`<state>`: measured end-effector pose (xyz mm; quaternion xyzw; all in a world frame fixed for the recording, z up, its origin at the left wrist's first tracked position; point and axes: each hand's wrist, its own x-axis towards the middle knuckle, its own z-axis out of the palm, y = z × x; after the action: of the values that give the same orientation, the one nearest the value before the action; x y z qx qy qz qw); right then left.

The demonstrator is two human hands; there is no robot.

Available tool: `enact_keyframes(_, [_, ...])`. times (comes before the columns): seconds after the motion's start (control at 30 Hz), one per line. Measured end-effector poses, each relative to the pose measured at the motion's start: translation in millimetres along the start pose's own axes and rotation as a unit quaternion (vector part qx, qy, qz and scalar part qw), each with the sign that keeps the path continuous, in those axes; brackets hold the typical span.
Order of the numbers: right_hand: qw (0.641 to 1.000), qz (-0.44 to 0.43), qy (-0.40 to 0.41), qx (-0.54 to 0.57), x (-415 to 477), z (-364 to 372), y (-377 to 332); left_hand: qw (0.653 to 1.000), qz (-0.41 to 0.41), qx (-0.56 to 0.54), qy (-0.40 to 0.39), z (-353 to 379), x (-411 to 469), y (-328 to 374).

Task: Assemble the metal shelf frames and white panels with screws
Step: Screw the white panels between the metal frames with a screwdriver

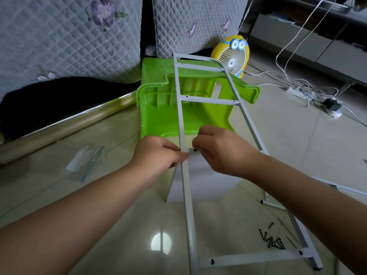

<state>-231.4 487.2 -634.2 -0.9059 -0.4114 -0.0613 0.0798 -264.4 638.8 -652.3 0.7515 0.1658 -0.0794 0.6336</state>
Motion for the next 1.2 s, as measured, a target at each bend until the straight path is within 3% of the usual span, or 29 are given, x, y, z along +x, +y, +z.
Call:
enact_keyframes(0.23, [0.978,-0.019,-0.155,-0.139,14,-9,-3,1.0,0.009,0.012,0.015,-1,1,0])
enact_keyframes(0.37, [0.981,-0.078,-0.114,-0.134,17,-14,-3,1.0,0.008,0.0,0.003,-3,0,2])
enact_keyframes(0.57, [0.964,-0.041,-0.16,-0.206,12,-9,-8,1.0,0.001,-0.012,-0.01,-3,1,3])
enact_keyframes(0.67, [0.982,-0.021,-0.068,-0.175,11,0,-1,1.0,-0.005,-0.016,-0.017,-3,2,3])
enact_keyframes(0.83, [0.982,0.048,-0.113,-0.141,12,-7,-11,1.0,-0.008,-0.011,-0.02,-3,2,3])
enact_keyframes(1.07, [0.995,-0.021,-0.093,-0.008,6,-16,2,1.0,-0.007,0.002,-0.02,-3,2,4])
enact_keyframes(1.2, [0.995,-0.033,-0.088,-0.023,7,-11,9,1.0,-0.009,0.004,-0.019,-2,3,6])
